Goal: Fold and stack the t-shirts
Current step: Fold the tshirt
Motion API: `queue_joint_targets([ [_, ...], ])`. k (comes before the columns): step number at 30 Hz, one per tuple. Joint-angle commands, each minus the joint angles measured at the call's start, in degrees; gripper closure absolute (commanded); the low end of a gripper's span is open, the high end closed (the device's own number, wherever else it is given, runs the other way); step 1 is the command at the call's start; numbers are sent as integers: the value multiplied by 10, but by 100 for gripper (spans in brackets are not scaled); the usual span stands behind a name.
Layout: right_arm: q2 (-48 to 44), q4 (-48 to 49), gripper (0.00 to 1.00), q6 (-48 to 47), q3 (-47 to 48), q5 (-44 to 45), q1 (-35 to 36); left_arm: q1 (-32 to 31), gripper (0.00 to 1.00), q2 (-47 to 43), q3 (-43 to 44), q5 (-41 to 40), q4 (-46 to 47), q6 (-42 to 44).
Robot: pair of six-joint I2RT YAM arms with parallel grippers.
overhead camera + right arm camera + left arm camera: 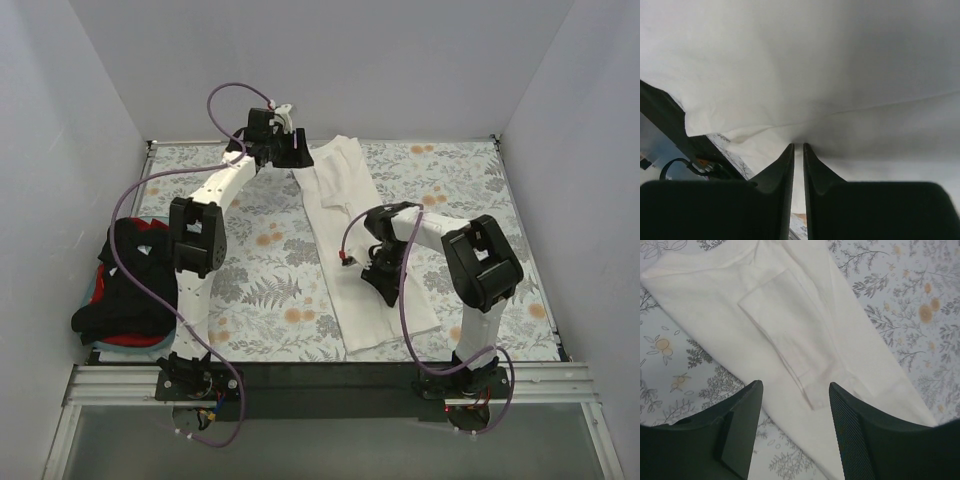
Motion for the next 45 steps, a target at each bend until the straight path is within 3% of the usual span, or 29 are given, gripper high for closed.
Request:
queue_joint_targets([
  [1, 14, 12, 82, 11, -24, -24, 37, 9, 45, -91, -55, 21, 14, -14],
  [7, 36, 26, 83, 69, -3, -115, 125, 26, 46, -130, -131, 56, -5, -14],
  [12, 43, 26, 78, 123, 90, -215, 178, 26, 49, -126, -160, 102, -33, -1],
  [16, -5, 8, 73, 123, 151, -261, 152, 19, 55, -105, -158, 125, -65, 15],
  [18, -22, 5, 71, 126, 187, -273, 105, 10, 57, -105, -168, 127, -67, 19],
  [24, 54, 18, 74, 158, 304, -180, -35, -10, 61, -97, -185, 126, -60, 14],
  [27, 124, 48, 89, 184, 380, -142, -79, -15, 67, -83, -183, 132, -58, 5],
  [32, 214, 83, 95, 197, 463, -74, -101, -29, 72, -79, -206, 126, -58, 5],
  [37, 253, 115, 96, 221, 476, -35, -103, -29, 78, -47, -199, 82, -64, 7],
  [45, 314, 163, 97, 248, 497, -2, -121, -4, 83, 61, -100, 72, -78, 1],
])
